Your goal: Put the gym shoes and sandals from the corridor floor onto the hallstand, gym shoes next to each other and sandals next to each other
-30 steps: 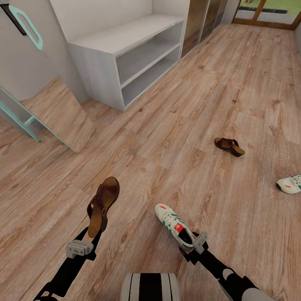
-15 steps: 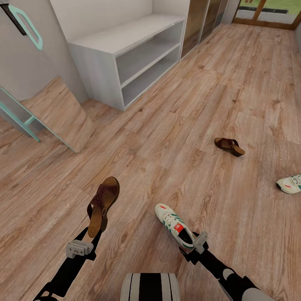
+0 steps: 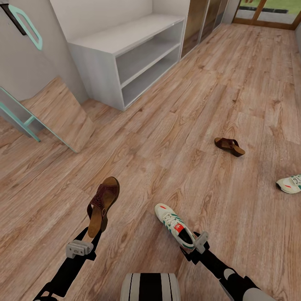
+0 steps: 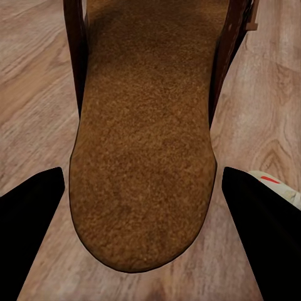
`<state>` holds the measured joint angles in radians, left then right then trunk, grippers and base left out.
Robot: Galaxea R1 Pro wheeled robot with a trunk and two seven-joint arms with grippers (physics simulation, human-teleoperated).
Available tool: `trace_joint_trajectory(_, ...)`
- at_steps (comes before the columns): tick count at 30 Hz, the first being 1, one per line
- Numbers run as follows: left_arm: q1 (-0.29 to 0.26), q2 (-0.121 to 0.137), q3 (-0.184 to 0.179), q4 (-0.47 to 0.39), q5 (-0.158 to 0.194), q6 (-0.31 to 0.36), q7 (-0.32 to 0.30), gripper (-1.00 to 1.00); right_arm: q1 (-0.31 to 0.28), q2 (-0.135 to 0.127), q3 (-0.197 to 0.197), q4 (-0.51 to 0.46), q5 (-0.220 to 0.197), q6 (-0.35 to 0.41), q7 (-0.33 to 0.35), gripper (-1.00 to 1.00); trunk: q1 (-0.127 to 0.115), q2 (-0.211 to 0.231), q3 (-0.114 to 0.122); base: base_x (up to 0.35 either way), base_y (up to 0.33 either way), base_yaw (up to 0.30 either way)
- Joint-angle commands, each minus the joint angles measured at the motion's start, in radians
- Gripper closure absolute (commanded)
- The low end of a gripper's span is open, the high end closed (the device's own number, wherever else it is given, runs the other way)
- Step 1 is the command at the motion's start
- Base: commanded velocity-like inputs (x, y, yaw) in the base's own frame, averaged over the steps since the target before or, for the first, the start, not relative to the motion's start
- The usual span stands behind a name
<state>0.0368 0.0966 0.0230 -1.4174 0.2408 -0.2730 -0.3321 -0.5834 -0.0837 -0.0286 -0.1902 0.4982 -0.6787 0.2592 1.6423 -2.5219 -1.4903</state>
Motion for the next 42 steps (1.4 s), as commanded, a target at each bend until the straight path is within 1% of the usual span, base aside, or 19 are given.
trace_joint_trajectory(1,0.0,0.0,0.0,0.0,0.0,0.0,0.0,1.0,0.0,-0.001,0.0,0.0,0.0,0.0,0.0,-1.0,0.0,0.0,0.0,0.0,0.0,0.0)
trace_joint_trajectory(11,0.0,0.0,0.0,0.0,0.0,0.0,-0.001,1.0,-0.001,-0.01,-0.001,0.0,-0.002,0.0,0.0,-1.0,0.0,0.0,0.0,0.0,0.0,0.0)
trace_joint_trajectory(25,0.0,0.0,0.0,0.0,0.0,0.0,-0.001,1.0,-0.001,-0.012,-0.001,0.0,-0.003,0.0,0.0,-1.0,0.0,0.0,-0.001,0.0,0.0,0.003)
trace_joint_trajectory(42,0.0,0.0,0.0,0.0,0.0,0.0,-0.001,1.0,-0.001,-0.013,-0.002,0.0,-0.003,0.001,0.0,-1.0,0.0,0.0,-0.017,0.0,0.0,0.063)
